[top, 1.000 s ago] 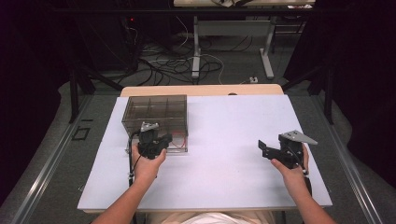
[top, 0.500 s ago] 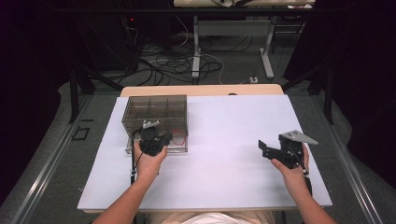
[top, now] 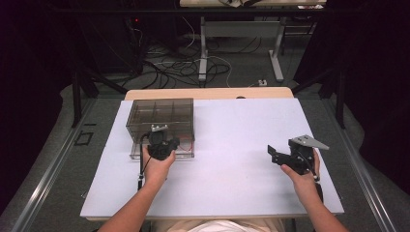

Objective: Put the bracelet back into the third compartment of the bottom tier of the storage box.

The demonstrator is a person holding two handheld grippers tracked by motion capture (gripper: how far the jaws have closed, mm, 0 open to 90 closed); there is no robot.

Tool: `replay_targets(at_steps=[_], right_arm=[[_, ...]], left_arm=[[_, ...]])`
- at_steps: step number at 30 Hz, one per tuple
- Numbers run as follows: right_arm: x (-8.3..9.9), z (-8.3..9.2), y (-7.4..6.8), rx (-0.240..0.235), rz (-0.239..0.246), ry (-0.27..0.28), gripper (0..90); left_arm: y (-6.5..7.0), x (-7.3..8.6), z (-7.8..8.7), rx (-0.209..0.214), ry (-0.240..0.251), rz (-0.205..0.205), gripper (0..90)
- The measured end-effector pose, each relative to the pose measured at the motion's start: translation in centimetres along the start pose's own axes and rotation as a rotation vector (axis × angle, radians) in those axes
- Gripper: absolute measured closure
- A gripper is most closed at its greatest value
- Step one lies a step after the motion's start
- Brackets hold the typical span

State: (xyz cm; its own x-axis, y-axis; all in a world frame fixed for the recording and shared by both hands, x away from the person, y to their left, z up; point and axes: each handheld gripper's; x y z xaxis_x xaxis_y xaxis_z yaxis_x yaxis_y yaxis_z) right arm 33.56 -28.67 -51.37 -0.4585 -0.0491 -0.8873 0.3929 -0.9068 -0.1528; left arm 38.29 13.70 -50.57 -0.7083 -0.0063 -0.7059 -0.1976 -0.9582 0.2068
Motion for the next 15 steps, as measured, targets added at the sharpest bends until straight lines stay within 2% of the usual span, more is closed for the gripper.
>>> replay_targets(at_steps=[15], right_arm=[[-0.03,0.02,-0.02,-0.002,0.0,0.002,13.4]], left_arm=[[-0.2,0.51,-1.06,-0.021,-0.038,0.009,86.9]])
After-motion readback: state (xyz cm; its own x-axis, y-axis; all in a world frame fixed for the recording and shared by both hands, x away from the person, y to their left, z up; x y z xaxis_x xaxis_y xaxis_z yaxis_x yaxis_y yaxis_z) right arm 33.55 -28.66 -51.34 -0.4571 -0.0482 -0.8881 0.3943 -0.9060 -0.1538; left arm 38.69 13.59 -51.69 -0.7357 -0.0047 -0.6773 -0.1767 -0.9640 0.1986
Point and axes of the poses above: each handheld gripper's, and its own axes: z roughly backward along the jaws, x roughly out of its underside, y roughly to its right, and after that the axes turned 7 degrees about -x, right-handed
